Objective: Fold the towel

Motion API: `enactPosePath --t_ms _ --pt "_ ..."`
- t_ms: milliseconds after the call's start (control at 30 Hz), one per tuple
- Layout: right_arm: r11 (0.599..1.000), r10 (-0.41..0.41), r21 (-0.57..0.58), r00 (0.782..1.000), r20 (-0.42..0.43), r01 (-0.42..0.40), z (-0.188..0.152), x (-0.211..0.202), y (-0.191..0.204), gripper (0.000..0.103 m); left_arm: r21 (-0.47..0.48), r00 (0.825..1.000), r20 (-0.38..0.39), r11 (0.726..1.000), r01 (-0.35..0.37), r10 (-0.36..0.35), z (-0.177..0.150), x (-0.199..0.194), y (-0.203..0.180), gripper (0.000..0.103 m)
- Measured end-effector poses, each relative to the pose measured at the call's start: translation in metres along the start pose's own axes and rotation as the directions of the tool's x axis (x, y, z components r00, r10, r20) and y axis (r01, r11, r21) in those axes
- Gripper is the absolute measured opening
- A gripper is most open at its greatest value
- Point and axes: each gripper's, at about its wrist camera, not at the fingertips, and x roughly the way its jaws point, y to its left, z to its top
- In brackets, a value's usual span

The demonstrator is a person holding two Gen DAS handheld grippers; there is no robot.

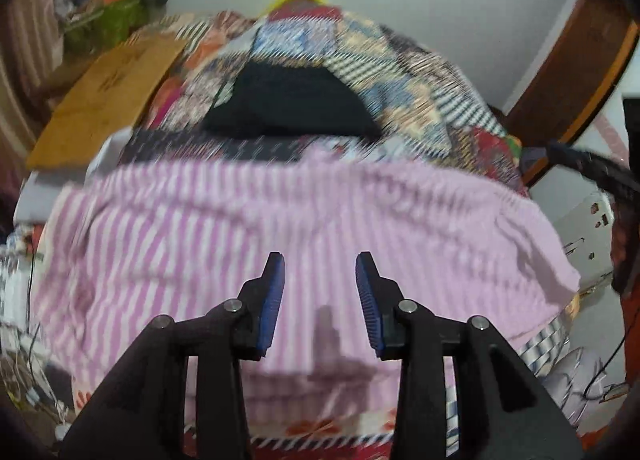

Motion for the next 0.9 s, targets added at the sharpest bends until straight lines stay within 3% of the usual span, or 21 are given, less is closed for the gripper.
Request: enactPosePath --t_ms 100,267,400,467,667,900 --pt "0.996 -0.069 0.059 0.997 0.043 0.066 -0.022 -0.036 -0.02 0.029 0.039 0.998 0.048 0.999 0.027 -0.029 0.017 -0.003 -0.028 0.048" --pt "0.97 -0.164 0.194 0.982 0.09 0.144 -0.063 -0.083 -0.05 0.032 0.144 0.991 0.107 0.988 0.063 -0.079 0.039 -0.006 -0.085 0.054" --pt "0.922 -0.27 0.313 0.958 0.097 0.228 -0.107 -0.112 -0.072 0.048 0.212 0.983 0.125 0.972 0.102 -0.131 0.053 0.001 -0.132 0.064" --pt "0.888 -0.313 0.376 0.947 0.077 0.263 -0.132 -0.124 -0.083 0.049 0.247 0.98 0.124 0.961 0.123 -0.157 0.058 0.008 -0.157 0.067" --pt "0.789 -0.368 0.523 0.93 -0.018 0.323 -0.191 -0.137 -0.114 0.05 0.326 0.976 0.068 0.929 0.174 -0.207 0.063 0.038 -0.219 0.073" --pt "0.71 -0.333 0.628 0.938 -0.098 0.318 -0.234 -0.123 -0.141 0.055 0.386 0.972 -0.08 0.893 0.233 -0.219 0.058 0.09 -0.28 0.074"
